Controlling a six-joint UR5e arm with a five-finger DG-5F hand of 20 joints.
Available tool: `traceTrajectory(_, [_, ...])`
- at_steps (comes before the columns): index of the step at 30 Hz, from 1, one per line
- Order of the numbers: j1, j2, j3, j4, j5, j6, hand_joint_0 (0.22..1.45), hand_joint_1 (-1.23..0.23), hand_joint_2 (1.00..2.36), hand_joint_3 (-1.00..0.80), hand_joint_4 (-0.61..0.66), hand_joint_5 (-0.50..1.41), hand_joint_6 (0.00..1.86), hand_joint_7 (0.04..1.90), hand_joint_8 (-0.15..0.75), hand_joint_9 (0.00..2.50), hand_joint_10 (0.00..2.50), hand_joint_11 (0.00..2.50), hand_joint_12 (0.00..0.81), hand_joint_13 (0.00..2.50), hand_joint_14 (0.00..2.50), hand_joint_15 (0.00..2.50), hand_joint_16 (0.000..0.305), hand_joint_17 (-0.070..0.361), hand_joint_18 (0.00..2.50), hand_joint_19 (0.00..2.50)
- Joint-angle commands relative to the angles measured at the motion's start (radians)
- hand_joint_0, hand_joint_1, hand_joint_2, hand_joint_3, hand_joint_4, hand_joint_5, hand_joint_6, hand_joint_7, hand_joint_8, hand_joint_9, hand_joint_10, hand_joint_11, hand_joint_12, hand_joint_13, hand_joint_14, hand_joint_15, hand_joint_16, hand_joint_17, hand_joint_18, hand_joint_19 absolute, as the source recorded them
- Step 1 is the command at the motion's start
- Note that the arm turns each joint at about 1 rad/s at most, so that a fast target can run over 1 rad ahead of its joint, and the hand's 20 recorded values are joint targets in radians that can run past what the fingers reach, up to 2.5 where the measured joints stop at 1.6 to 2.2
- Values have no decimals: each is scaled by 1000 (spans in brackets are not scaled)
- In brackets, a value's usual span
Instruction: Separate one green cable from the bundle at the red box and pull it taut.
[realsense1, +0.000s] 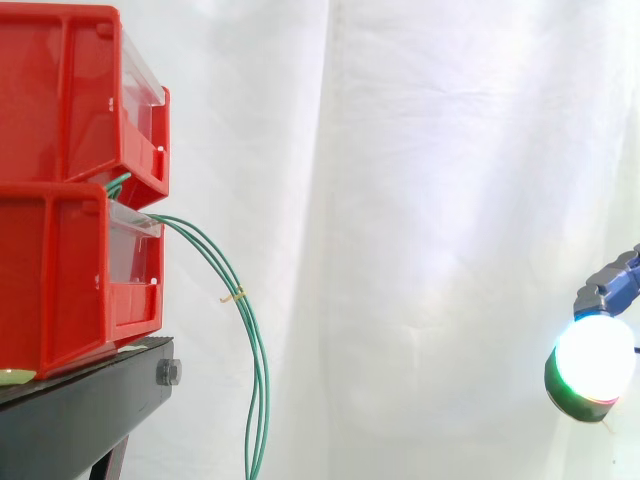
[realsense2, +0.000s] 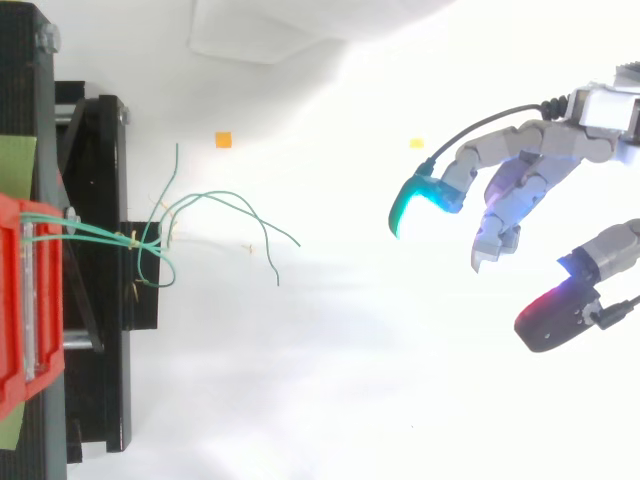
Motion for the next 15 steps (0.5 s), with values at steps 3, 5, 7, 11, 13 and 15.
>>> traceTrajectory(3, [3,1,0,3,-2,-16,539,-688,1000,-500,136,-187,502,721,185,888,14,569,297,991,17,567,34,76,588,605])
traceTrajectory(5, [3,-1,0,3,-2,-22,539,-688,1000,-500,136,-187,502,722,187,886,14,567,298,991,19,567,34,76,587,606])
traceTrajectory(7, [3,1,0,6,-2,-30,539,-688,1000,-500,137,-187,502,722,188,885,15,564,297,992,17,563,34,76,586,606])
traceTrajectory(11, [5,-1,0,5,0,-48,540,-687,1000,-500,136,-187,502,724,189,883,12,567,302,989,18,568,34,76,586,607])
traceTrajectory(13, [5,-1,0,1,0,-51,539,-687,1000,-500,136,-187,502,720,192,879,12,567,303,987,18,566,34,76,584,607])
traceTrajectory(15, [5,-1,0,0,0,-56,539,-686,1000,-500,135,-188,502,724,191,876,14,571,304,986,19,567,34,76,582,606])
